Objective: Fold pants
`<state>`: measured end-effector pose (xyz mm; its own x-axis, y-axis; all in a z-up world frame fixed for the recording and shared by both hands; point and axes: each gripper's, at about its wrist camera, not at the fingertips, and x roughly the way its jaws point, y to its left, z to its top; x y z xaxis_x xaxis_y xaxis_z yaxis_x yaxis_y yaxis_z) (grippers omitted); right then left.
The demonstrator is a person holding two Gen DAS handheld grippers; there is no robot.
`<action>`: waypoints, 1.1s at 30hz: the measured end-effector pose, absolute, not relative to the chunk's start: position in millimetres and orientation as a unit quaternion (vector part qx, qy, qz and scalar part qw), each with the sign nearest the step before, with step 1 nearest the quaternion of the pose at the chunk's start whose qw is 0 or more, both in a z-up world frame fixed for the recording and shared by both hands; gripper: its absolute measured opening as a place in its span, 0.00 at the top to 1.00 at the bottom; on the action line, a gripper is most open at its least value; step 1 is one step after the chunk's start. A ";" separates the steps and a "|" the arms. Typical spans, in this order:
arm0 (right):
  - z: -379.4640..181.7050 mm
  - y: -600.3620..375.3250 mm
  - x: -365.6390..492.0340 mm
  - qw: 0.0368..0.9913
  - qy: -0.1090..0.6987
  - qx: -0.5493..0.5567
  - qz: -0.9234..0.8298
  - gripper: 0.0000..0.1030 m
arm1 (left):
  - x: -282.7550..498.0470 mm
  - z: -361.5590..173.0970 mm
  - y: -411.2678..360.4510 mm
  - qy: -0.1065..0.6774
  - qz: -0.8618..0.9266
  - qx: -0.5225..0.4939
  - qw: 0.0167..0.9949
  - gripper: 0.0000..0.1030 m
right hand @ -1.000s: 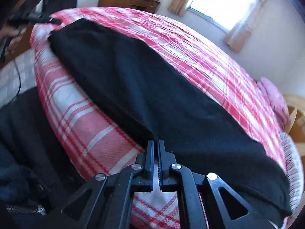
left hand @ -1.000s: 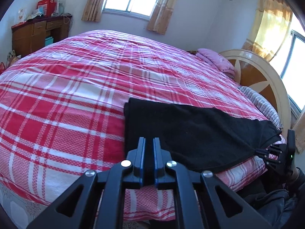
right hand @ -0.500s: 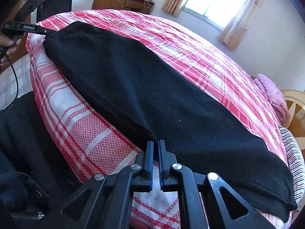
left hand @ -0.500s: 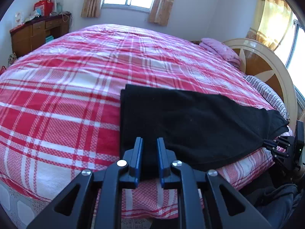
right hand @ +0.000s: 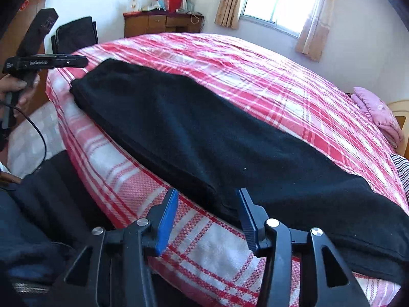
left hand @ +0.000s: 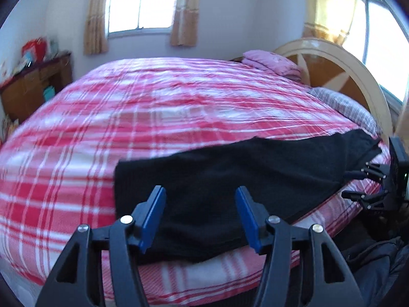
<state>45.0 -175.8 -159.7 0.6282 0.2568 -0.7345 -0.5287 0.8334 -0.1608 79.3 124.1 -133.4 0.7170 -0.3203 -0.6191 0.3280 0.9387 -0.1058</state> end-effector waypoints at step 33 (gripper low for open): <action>-89.4 -539.4 33.3 0.896 0.315 0.278 -0.146 0.53 | 78.5 -124.6 -241.9 0.327 -0.449 0.164 0.815 0.51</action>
